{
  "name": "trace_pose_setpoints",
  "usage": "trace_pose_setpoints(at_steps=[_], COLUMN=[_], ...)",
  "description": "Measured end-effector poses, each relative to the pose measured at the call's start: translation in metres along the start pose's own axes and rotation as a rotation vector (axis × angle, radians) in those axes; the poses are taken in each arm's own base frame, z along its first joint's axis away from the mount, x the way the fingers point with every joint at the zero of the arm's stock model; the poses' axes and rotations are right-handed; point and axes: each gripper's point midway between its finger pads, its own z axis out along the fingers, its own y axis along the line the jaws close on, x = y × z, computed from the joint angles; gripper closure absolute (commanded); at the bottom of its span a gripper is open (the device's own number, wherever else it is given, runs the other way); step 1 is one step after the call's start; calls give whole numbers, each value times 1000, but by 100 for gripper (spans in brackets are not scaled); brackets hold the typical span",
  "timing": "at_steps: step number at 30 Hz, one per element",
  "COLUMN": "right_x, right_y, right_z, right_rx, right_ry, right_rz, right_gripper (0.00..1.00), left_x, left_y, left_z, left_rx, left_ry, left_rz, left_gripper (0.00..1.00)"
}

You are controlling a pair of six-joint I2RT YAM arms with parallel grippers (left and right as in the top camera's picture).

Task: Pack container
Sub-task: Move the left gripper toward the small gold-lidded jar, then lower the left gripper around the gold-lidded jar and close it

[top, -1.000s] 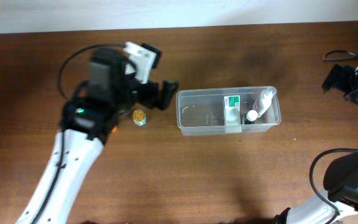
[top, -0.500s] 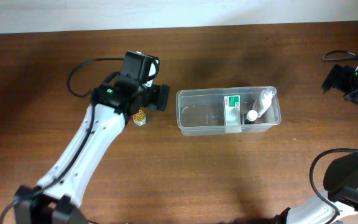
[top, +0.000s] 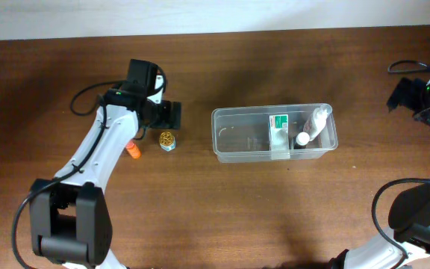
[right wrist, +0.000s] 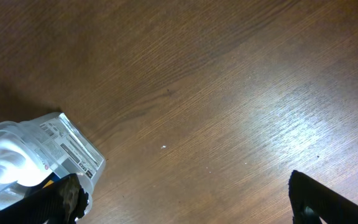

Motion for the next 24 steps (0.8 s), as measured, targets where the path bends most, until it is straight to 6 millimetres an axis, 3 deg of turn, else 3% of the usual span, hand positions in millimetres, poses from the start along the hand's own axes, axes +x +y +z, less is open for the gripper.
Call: trace_pose_setpoints(at_steps=[10, 14, 18, 24], right_x=[0, 0, 0, 0], right_y=[0, 0, 0, 0], right_z=[0, 0, 0, 0], right_rx=[0, 0, 0, 0], right_ry=[0, 0, 0, 0], right_rz=[0, 0, 0, 1], right_gripper=[2, 1, 2, 2], left_x=[0, 19, 28, 51], left_y=[-6, -17, -26, -22], left_z=[6, 27, 32, 43], left_rx=[21, 27, 31, 14], left_ry=[5, 88, 124, 221], left_rz=[55, 107, 152, 161], left_gripper=[1, 1, 1, 1])
